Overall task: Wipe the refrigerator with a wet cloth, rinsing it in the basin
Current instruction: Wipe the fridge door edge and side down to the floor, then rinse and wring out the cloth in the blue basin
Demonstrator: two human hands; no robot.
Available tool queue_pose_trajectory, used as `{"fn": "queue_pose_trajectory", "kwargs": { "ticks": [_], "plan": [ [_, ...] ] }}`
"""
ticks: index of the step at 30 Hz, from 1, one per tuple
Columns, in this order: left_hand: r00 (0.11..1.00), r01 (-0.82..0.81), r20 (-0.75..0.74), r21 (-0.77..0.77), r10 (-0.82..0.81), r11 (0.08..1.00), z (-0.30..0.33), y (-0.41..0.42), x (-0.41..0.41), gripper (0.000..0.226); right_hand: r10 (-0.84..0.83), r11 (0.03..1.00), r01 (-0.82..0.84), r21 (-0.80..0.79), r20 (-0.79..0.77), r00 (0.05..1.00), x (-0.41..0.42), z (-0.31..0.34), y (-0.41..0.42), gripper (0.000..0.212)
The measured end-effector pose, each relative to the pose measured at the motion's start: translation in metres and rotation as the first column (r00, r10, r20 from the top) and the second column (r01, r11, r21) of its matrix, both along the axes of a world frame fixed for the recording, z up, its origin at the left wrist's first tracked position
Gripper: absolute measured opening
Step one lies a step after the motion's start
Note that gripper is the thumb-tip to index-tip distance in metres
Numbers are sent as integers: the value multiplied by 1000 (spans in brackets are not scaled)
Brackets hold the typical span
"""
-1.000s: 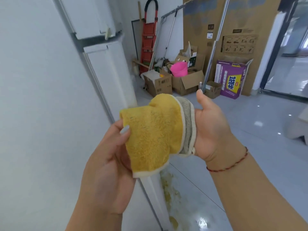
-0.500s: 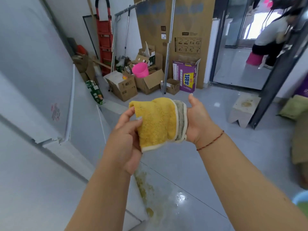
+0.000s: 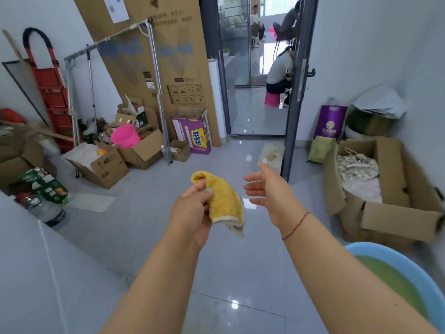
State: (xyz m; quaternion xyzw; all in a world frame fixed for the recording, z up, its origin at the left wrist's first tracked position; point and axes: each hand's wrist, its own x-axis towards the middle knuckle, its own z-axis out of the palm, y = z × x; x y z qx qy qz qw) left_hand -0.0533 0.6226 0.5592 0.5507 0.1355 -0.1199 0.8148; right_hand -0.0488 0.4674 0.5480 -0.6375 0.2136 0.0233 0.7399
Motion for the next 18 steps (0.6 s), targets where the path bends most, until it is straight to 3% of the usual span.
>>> {"fn": "queue_pose_trajectory", "kwargs": {
  "ticks": [3, 11, 14, 18],
  "plan": [
    [989, 144, -31, -3, -144, 990, -5, -39, 9, 22, 6, 1000, -5, -6, 61, 998, -8, 0, -20, 56],
    [906, 412, -72, -90, -418, 907, -18, -124, 43, 57, -24, 990, 39, -138, 105, 994, -19, -24, -79, 34],
    [844, 517, -104, -101, -526, 850, -30, -155, 64, 64, -72, 968, 91, -233, 88, 994, -14, -38, -104, 41],
    [764, 617, -153, -115, -627, 779, -41, -195, 93, 65, -324, 945, 326, -32, 38, 945, 3, -61, -146, 27]
  ]
}}
